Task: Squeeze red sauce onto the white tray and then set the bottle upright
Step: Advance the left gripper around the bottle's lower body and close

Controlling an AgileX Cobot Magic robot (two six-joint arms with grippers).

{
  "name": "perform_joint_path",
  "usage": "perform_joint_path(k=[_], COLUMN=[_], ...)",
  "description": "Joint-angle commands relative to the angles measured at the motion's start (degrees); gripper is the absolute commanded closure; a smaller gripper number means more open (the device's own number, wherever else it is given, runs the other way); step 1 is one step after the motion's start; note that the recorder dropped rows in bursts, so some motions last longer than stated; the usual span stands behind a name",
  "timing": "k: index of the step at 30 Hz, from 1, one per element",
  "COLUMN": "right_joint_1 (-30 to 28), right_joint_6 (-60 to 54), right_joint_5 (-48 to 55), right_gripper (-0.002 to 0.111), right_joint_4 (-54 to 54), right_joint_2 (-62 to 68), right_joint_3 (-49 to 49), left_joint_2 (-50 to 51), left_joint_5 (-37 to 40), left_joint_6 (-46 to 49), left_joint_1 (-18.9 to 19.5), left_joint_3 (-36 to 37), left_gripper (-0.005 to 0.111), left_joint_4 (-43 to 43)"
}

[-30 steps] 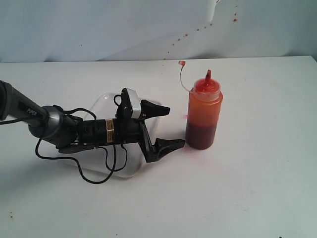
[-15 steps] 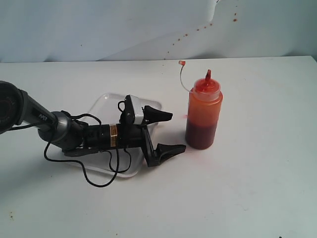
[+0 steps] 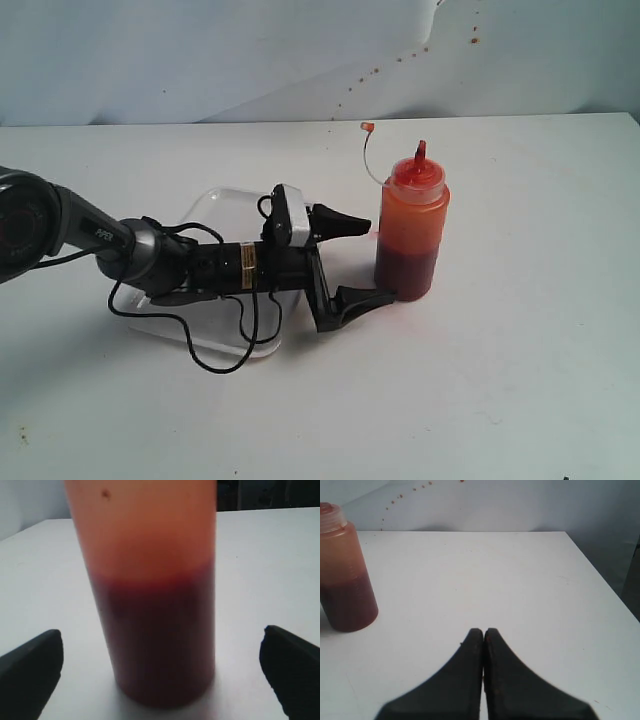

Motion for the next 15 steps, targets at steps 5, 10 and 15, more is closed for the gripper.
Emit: perform_joint_path(k=[5,10,15], right_joint_1=[-0.45,-0.45,-0.45], right_joint_6=[0.16,0.16,0.16], right_joint_5=[-0.28,-0.28,-0.28], right_gripper=[0.108,0.108,0.108], right_joint_4=[0.01,0.01,0.01], right_joint_2=[-0.20,-0.20,-0.20], right_joint_3=[0.20,0.20,0.20], left_joint_2=[3.94,4.33,4.43], left_joint_5=[-2.75,-2.75,-2.48], left_joint_6=[-6.42,-6.54,-7.59], left_joint_1=[-0.34,-0.64,-1.70], left_joint_3=[-5.92,-7.18,-8.76], left_gripper=[0.003,0.003,0.003], left_joint_4=[1.30,3.25,3.59])
